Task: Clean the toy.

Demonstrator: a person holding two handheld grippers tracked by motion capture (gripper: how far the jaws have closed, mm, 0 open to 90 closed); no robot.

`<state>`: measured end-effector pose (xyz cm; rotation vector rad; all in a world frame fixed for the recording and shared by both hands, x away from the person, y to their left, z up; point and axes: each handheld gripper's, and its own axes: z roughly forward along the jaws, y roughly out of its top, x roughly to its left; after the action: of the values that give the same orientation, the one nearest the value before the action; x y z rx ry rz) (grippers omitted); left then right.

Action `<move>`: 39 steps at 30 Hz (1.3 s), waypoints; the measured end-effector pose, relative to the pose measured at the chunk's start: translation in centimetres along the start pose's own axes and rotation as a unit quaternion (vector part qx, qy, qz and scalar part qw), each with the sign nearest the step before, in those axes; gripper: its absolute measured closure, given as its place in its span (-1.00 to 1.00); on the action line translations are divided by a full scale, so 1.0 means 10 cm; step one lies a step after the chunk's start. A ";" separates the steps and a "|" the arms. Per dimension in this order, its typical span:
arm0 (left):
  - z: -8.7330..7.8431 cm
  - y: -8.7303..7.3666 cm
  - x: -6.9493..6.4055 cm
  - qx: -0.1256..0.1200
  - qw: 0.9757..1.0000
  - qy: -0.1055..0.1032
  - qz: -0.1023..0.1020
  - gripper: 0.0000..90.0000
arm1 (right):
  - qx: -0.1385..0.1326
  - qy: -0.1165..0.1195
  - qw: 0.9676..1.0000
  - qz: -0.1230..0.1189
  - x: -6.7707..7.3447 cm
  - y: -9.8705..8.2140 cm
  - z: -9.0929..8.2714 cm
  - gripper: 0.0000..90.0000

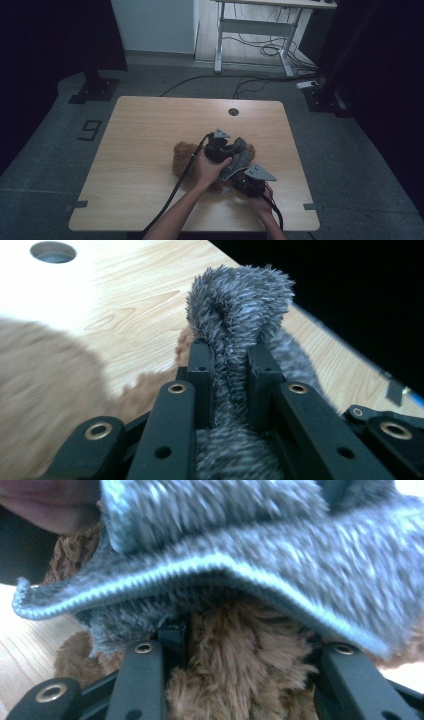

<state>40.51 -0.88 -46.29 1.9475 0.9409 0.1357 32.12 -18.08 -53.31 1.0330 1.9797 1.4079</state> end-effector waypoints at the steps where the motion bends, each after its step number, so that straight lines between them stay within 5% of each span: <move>1: -0.04 -0.01 0.02 -0.001 1.000 0.004 0.000 0.69 | 0.001 -0.002 1.000 0.000 0.01 0.00 0.00 0.24; 5: -0.35 -0.10 0.23 0.001 0.999 0.047 0.004 0.69 | 0.001 -0.009 1.000 0.000 0.02 0.01 0.01 0.24; 8: -0.61 -0.17 0.46 -0.003 0.998 0.051 -0.022 0.70 | 0.000 -0.006 1.000 0.006 -0.01 0.02 0.01 0.25; 12: -0.99 -0.27 0.74 -0.009 0.996 0.086 -0.037 0.70 | -0.002 -0.008 1.000 0.009 -0.01 0.02 0.02 0.25; 22: -1.31 -0.47 1.06 0.001 0.990 0.127 -0.061 0.70 | -0.004 -0.008 1.000 0.012 -0.02 0.02 0.02 0.25; 27: -1.31 -0.31 0.85 -0.020 0.993 0.115 -0.033 0.71 | -0.004 -0.008 1.000 0.015 -0.03 0.02 0.03 0.25; 30: -1.27 -0.12 0.59 -0.044 0.996 0.078 -0.014 0.72 | -0.005 -0.007 1.000 0.014 -0.03 0.02 0.02 0.25; 33: -1.16 0.09 0.24 -0.059 0.997 0.048 0.027 0.71 | -0.004 -0.006 1.000 0.017 -0.03 0.01 0.02 0.25; 36: -0.90 0.25 -0.07 -0.048 0.996 0.031 0.065 0.71 | -0.006 -0.006 1.000 0.017 -0.03 0.01 0.02 0.25; 39: -0.46 0.33 -0.28 -0.017 0.998 -0.003 0.067 0.71 | -0.006 -0.005 1.000 0.017 -0.03 0.01 0.02 0.25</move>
<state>38.37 -0.43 -40.38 1.9774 0.7986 0.2211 32.50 -18.20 -53.26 1.0709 1.9530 1.4271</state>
